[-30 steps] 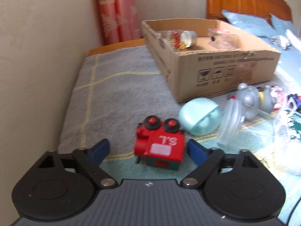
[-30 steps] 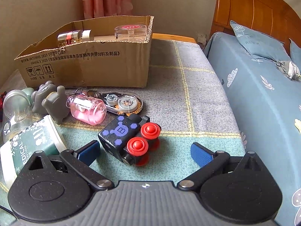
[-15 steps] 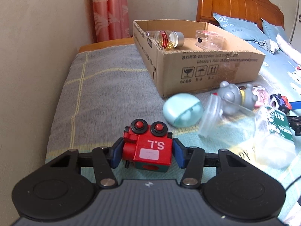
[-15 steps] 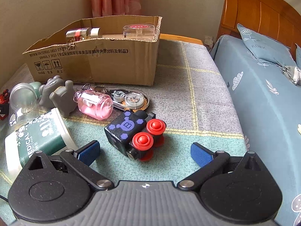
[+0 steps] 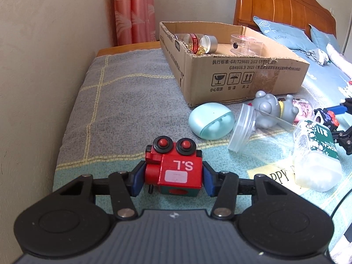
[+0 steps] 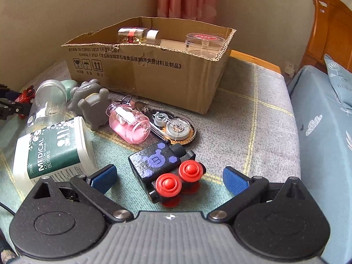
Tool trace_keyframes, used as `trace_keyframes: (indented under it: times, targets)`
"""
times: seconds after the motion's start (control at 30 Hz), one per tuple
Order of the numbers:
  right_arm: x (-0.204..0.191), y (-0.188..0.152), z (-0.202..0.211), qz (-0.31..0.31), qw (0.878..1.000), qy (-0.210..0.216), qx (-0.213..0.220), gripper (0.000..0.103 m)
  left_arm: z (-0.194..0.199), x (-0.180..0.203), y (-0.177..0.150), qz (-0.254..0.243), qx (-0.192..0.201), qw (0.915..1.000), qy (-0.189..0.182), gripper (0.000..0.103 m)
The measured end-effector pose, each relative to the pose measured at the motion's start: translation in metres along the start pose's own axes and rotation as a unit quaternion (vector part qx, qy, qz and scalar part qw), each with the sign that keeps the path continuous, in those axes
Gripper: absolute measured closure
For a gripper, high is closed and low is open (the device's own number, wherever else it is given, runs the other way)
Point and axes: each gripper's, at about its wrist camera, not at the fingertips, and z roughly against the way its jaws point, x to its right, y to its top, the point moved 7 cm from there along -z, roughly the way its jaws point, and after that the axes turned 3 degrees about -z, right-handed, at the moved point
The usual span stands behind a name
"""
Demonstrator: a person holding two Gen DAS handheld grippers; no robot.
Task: Organize rigid objects
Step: 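Close the right tool on the blue B toy with red wheels, then carry red toy into box and open left tool while right carries B toy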
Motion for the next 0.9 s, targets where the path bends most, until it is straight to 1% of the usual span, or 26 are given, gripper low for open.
trace_keyframes:
  times: [0.1,0.2,0.27,0.37,0.43,0.57,0.63,0.7,0.83,0.9]
  targets:
    - [-0.005,0.007,-0.005,0.031,0.999,0.026,-0.017,0.0,0.0,0.0,0.0,0.002,0.0,1.0,0.002,0.051]
    - [-0.014,0.007,-0.005,0.059,0.997,0.048,-0.033,0.0,0.0,0.0,0.0,0.004,0.001,1.0,0.004,0.051]
    - [-0.018,0.004,-0.002,0.072,0.995,0.057,-0.035,0.005,0.0,0.0,0.0,0.003,-0.001,1.0,0.005,0.051]
    - [-0.02,-0.001,0.007,0.086,0.993,0.066,-0.038,0.017,0.0,0.0,0.001,0.001,-0.003,1.0,0.004,0.051]
    - [-0.019,-0.001,0.01,0.09,0.993,0.067,-0.039,0.025,-0.001,0.0,0.001,0.0,-0.004,1.0,0.005,0.048]
    - [-0.015,0.005,0.004,0.092,0.993,0.06,-0.034,0.03,-0.003,0.0,0.002,-0.001,-0.006,1.0,0.007,0.047]
    - [-0.015,0.007,0.002,0.085,0.994,0.064,-0.034,0.04,-0.004,0.001,0.003,0.0,-0.005,1.0,0.008,0.047]
    - [-0.014,0.006,0.003,0.082,0.994,0.055,-0.035,0.044,-0.004,0.001,0.003,0.002,-0.006,0.9999,0.008,0.047]
    - [-0.008,-0.001,0.01,0.048,0.997,0.038,-0.048,0.047,-0.002,0.004,0.002,-0.002,-0.009,0.9999,0.007,0.052]
    - [-0.008,-0.007,0.015,0.04,0.997,0.033,-0.053,0.047,0.0,0.005,0.001,-0.007,-0.011,0.9999,0.006,0.052]
